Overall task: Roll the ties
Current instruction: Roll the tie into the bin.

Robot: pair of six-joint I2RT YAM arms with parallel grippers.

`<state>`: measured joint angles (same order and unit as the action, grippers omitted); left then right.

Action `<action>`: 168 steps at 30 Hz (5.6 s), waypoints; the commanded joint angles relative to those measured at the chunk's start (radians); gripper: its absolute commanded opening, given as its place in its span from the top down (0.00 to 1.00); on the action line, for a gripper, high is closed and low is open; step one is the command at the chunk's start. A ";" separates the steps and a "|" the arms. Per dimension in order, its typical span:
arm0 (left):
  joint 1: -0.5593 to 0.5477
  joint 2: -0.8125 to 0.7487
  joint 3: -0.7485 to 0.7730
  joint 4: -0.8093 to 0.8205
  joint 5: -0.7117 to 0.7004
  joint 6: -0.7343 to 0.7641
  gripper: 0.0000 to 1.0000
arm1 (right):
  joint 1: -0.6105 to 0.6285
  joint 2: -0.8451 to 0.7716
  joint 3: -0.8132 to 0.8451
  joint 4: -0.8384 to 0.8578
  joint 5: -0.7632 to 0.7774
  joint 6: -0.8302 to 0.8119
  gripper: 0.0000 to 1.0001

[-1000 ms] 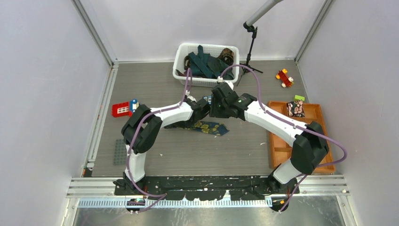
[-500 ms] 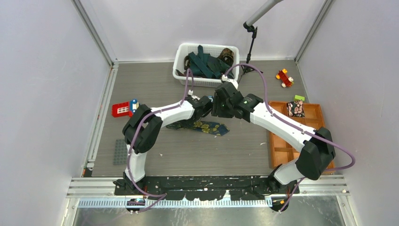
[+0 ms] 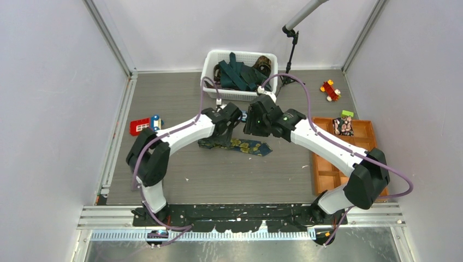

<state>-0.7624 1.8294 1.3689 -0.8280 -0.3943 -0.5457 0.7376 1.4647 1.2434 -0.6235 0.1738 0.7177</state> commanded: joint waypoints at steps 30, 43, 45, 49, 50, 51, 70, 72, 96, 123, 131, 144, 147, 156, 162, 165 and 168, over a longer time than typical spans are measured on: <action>0.512 -0.178 -0.348 0.447 0.657 0.159 0.41 | -0.085 0.330 0.097 0.427 -0.245 -0.228 0.46; 0.490 -0.196 -0.441 0.538 0.741 0.098 0.36 | -0.056 0.412 0.095 0.482 -0.408 -0.071 0.48; 0.478 -0.203 -0.454 0.549 0.743 0.086 0.35 | -0.049 0.407 0.090 0.483 -0.409 -0.073 0.49; 0.453 -0.203 -0.477 0.586 0.746 0.063 0.34 | -0.042 0.397 0.074 0.484 -0.428 -0.063 0.49; 0.447 -0.198 -0.479 0.593 0.745 0.059 0.34 | -0.040 0.393 0.067 0.487 -0.432 -0.060 0.49; 0.440 -0.194 -0.478 0.598 0.744 0.055 0.35 | -0.038 0.390 0.059 0.493 -0.434 -0.056 0.49; 0.367 -0.255 -0.547 0.635 0.747 -0.037 0.36 | -0.026 0.208 -0.072 0.390 -0.320 -0.035 0.42; 0.354 -0.274 -0.565 0.651 0.748 -0.061 0.36 | -0.027 0.182 -0.082 0.372 -0.305 -0.035 0.41; 0.130 -0.435 -0.563 0.551 0.430 -0.248 0.32 | -0.027 0.070 -0.168 0.358 -0.180 -0.166 0.40; 0.129 -0.441 -0.695 0.816 0.675 0.008 0.28 | 0.014 0.013 -0.319 0.425 -0.313 -0.033 0.50; 0.130 -0.336 -0.677 0.877 0.683 0.002 0.29 | 0.013 0.095 -0.342 0.486 -0.320 -0.028 0.59; 0.129 -0.245 -0.659 0.964 0.677 -0.016 0.37 | 0.013 0.200 -0.369 0.552 -0.341 -0.012 0.63; 0.130 -0.228 -0.646 0.960 0.679 -0.017 0.45 | 0.012 0.191 -0.353 0.537 -0.335 -0.016 0.61; 0.129 -0.303 -0.595 0.737 0.599 -0.033 0.67 | -0.010 0.104 -0.247 0.377 -0.262 -0.060 0.47; 0.128 -0.336 -0.505 0.520 0.560 -0.017 0.68 | -0.041 0.136 -0.208 0.328 -0.187 -0.098 0.47; 0.129 -0.354 -0.478 0.457 0.561 -0.006 0.68 | -0.046 0.205 -0.193 0.325 -0.177 -0.114 0.48; 0.129 -0.389 -0.470 0.417 0.545 0.001 0.68 | -0.046 0.254 -0.194 0.318 -0.178 -0.108 0.50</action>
<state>-0.6346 1.5131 0.8593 -0.2939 0.1825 -0.5663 0.6933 1.6569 1.0275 -0.2733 -0.0376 0.6319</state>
